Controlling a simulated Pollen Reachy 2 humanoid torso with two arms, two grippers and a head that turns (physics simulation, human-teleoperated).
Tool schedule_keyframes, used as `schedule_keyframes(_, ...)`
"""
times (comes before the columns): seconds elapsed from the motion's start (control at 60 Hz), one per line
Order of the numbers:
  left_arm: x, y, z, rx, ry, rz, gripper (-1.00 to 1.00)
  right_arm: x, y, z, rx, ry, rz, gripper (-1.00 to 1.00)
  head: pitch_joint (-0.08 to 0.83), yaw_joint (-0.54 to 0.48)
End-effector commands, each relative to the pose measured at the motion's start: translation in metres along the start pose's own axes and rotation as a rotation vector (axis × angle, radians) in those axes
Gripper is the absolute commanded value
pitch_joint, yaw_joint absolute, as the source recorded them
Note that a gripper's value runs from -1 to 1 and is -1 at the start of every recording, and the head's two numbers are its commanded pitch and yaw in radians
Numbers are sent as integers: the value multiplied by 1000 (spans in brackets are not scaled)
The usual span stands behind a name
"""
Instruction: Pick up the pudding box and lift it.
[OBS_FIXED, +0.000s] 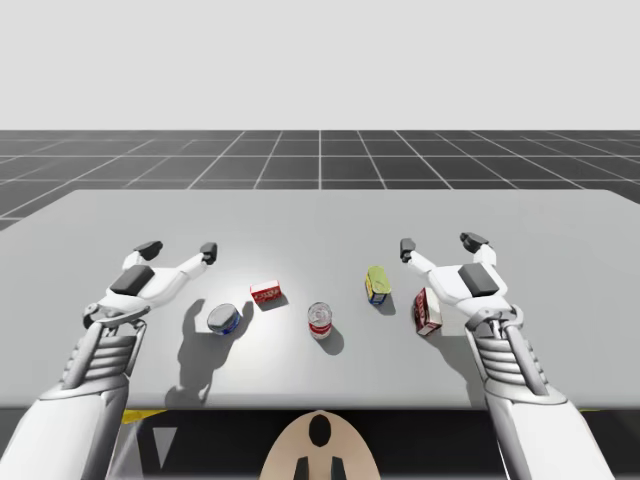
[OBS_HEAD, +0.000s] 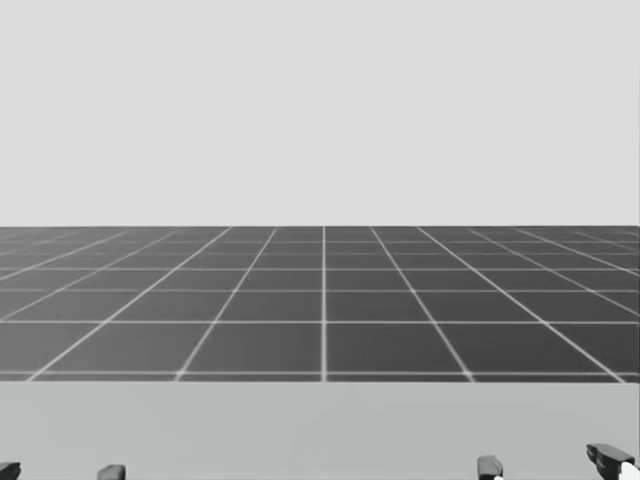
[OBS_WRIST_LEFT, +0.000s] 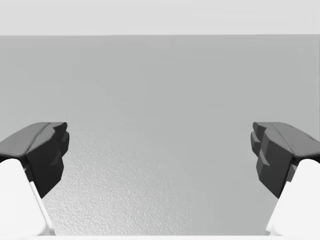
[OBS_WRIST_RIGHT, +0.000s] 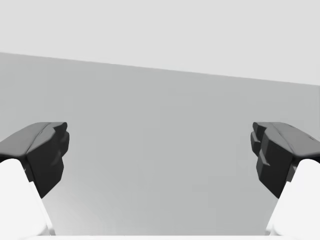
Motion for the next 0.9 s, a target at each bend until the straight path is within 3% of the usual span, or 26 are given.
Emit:
schedule_keyframes(0.017,1,0,0,3,-9,1,-1000,-1,2,1,-15,-10,-4,-1000,11,7)
schedule_keyframes(0.15,1,0,1,8,-17,-6,-1000,1,1,0,25,11,3,-1000,65,4)
schedule_keyframes(0.483,2,1,2,11,-22,-17,-1000,1,-1,-2,20,22,-1,-1000,340,-2)
schedule_keyframes(0.633,4,0,2,11,-28,-19,-1000,1,-1,-2,17,22,1,-1000,488,-68)
schedule_keyframes(0.9,7,-1,4,1,-34,-16,-1000,1,-2,-4,15,23,3,-1000,622,-240)
